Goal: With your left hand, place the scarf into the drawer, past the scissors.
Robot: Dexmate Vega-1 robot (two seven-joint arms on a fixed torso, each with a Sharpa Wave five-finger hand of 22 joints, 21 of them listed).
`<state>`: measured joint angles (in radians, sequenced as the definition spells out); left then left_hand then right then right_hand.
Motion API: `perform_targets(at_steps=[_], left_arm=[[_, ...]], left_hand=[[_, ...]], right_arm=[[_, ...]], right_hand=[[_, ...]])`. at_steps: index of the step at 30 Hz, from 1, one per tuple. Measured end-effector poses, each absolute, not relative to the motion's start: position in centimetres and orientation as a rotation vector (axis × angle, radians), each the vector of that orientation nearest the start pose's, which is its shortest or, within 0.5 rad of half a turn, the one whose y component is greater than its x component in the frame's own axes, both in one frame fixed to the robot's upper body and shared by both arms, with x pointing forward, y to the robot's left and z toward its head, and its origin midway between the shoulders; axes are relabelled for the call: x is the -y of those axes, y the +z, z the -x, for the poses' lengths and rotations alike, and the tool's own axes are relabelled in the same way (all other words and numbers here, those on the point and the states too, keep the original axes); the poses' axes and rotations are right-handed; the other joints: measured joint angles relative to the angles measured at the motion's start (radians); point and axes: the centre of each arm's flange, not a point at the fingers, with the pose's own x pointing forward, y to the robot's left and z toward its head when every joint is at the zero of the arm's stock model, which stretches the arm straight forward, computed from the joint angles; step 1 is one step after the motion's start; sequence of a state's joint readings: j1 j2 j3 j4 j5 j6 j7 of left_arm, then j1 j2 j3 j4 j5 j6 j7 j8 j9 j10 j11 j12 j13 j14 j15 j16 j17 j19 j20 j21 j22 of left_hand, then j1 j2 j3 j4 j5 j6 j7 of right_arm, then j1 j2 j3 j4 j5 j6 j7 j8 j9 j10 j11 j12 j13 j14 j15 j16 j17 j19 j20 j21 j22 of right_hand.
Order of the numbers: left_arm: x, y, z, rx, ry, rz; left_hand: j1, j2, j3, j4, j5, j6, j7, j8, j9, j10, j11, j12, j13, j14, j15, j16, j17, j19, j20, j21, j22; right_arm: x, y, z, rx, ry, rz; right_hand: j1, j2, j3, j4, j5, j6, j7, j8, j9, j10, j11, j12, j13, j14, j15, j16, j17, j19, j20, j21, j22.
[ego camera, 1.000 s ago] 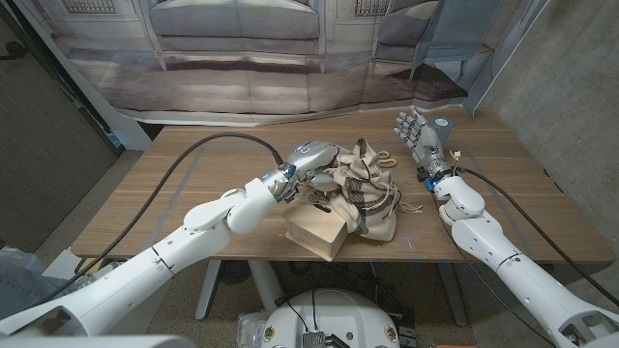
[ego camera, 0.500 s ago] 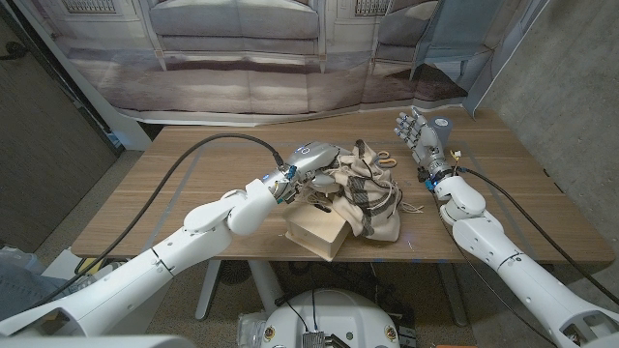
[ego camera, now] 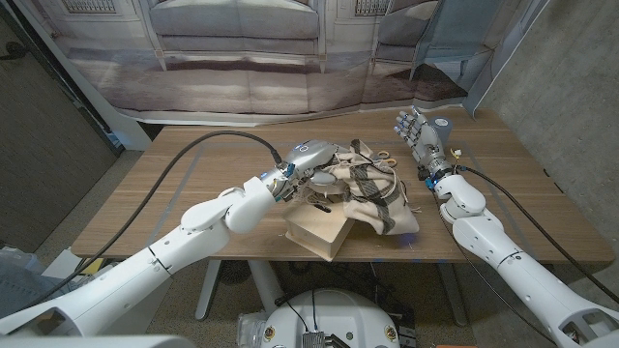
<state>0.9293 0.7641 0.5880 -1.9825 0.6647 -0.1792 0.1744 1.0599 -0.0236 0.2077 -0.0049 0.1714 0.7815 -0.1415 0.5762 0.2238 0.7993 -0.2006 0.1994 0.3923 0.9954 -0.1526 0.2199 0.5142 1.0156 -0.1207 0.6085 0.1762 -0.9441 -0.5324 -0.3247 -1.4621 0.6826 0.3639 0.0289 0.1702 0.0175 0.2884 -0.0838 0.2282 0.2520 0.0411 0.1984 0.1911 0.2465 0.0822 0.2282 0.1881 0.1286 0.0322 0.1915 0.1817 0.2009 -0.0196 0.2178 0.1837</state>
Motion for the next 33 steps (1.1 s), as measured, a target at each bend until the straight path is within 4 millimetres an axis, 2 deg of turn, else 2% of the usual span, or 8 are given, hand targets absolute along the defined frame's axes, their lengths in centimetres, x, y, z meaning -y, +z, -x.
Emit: perform_targets(at_steps=[2,9,11,17,23,33], left_arm=[[-10.88,-0.25,-49.05,1.185,-0.232,-1.328],[-10.94,-0.07,-49.03,1.186,-0.227,-1.328],[-10.97,-0.05,-49.04,1.185,-0.225,-1.329],[-11.0,-0.02,-49.07,1.184,-0.222,-1.329],[-11.05,0.02,-49.11,1.183,-0.219,-1.332],[-11.1,0.17,-49.18,1.18,-0.222,-1.343]], left_hand=[[-0.02,-0.005,-0.006,0.012,0.006,0.004,-0.004,-0.009,-0.006,0.0,0.0,0.0,-0.003,0.0,0.0,-0.006,0.0,-0.004,0.006,-0.003,0.0],[-0.049,-0.016,-0.02,0.026,0.014,0.029,0.004,-0.02,-0.016,0.0,0.0,0.0,-0.008,-0.016,0.005,-0.006,-0.005,-0.018,0.021,-0.016,0.0],[-0.061,-0.022,-0.017,0.04,0.014,0.033,0.008,-0.026,-0.018,0.0,0.0,0.0,-0.008,-0.027,0.006,-0.006,-0.005,-0.024,0.026,-0.02,0.0],[-0.081,-0.029,-0.028,0.05,0.02,0.055,0.027,-0.034,-0.021,-0.002,-0.002,0.0,-0.008,-0.032,0.012,-0.014,-0.011,-0.034,0.037,-0.028,0.0],[-0.098,-0.036,-0.032,0.063,0.026,0.066,0.031,-0.044,-0.026,-0.009,-0.003,0.0,-0.012,-0.052,0.016,-0.021,-0.023,-0.043,0.046,-0.036,0.0],[-0.107,-0.045,-0.037,0.067,0.029,0.069,0.034,-0.059,-0.029,-0.015,-0.006,-0.004,-0.021,-0.068,0.022,-0.021,-0.037,-0.054,0.056,-0.047,0.0]], right_arm=[[28.26,-1.63,-61.24,0.713,0.251,-0.095],[28.27,-1.7,-61.32,0.714,0.25,-0.098],[28.26,-1.72,-61.34,0.714,0.25,-0.099],[28.22,-1.78,-61.41,0.713,0.249,-0.101],[28.16,-1.81,-61.47,0.714,0.249,-0.103],[28.08,-1.8,-61.46,0.718,0.247,-0.105]], right_hand=[[0.0,0.0,0.0,0.0,0.0,0.0,0.0,0.0,0.0,0.0,0.0,0.0,0.0,0.0,0.0,0.0,0.0,0.0,0.0,0.0,0.0],[0.0,0.0,0.0,0.0,0.0,0.0,0.0,0.0,0.0,0.0,0.0,0.0,0.0,0.0,0.0,0.0,0.0,0.004,0.004,0.0,0.0],[0.0,0.0,0.0,0.0,0.0,0.0,0.0,0.0,0.0,0.0,0.0,0.0,0.0,0.0,0.0,0.0,0.0,0.004,0.004,0.0,0.0],[0.0,0.0,0.0,0.0,0.0,0.0,0.0,0.0,0.0,0.0,0.0,0.0,0.0,0.0,0.0,0.0,0.0,0.004,0.004,0.0,0.0],[0.0,0.0,0.0,0.0,0.0,0.0,0.0,0.0,0.0,0.0,0.0,0.0,0.0,0.0,0.0,0.0,0.0,0.004,0.004,0.0,0.0],[0.0,0.0,0.0,0.0,0.0,0.0,0.0,0.0,0.0,0.0,0.0,0.0,0.0,0.0,0.0,0.0,0.0,0.004,0.004,0.0,0.0]])
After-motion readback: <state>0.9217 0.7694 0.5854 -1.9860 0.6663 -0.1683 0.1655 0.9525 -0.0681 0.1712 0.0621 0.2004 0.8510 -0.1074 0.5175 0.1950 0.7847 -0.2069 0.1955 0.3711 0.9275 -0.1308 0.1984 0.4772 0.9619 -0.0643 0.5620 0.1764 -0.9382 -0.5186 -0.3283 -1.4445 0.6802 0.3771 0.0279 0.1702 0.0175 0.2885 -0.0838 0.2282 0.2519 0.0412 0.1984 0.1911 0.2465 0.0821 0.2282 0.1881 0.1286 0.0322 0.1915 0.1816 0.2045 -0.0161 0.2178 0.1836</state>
